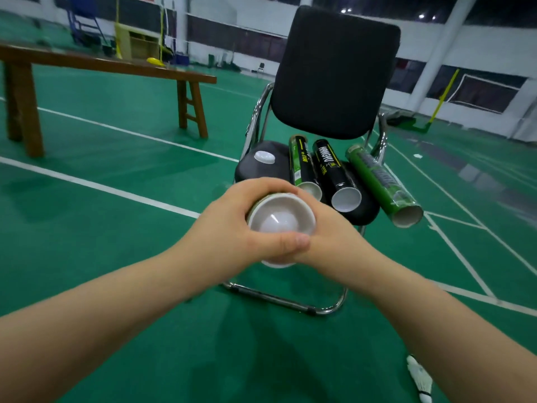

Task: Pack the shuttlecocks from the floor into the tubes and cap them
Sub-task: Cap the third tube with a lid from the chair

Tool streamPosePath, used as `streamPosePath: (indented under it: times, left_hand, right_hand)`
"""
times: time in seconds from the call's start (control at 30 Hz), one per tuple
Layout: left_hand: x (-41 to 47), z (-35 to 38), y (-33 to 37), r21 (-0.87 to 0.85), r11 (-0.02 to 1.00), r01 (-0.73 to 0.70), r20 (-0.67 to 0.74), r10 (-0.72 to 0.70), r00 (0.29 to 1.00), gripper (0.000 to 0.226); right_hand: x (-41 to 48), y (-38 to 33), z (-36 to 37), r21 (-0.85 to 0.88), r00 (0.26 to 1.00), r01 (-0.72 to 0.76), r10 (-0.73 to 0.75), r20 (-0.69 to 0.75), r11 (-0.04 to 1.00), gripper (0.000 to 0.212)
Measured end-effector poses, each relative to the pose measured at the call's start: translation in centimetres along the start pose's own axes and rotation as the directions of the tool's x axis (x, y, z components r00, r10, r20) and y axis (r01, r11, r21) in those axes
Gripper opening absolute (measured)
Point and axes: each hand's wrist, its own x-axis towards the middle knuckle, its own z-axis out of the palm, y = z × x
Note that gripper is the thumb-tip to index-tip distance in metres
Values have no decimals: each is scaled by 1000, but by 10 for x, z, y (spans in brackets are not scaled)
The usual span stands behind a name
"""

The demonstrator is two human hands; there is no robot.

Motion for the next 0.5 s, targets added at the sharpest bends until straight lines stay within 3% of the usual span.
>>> streamPosePath:
  times: [0.1,0.27,0.5]
  left_hand:
    - [20,4,10,67,995,-80,-2,81,997,58]
    - [46,10,25,171,977,-127,67,117,991,56]
    - [80,24,33,282,905,-319,31,323,946,62]
  right_hand:
    - [9,-3,-16,-11,996,52,-53,-67,999,71]
    - [19,-4,-42,-11,987,111,-111,-117,994,63]
    - [31,2,-66,-6,942,251,-246,-229,968,60]
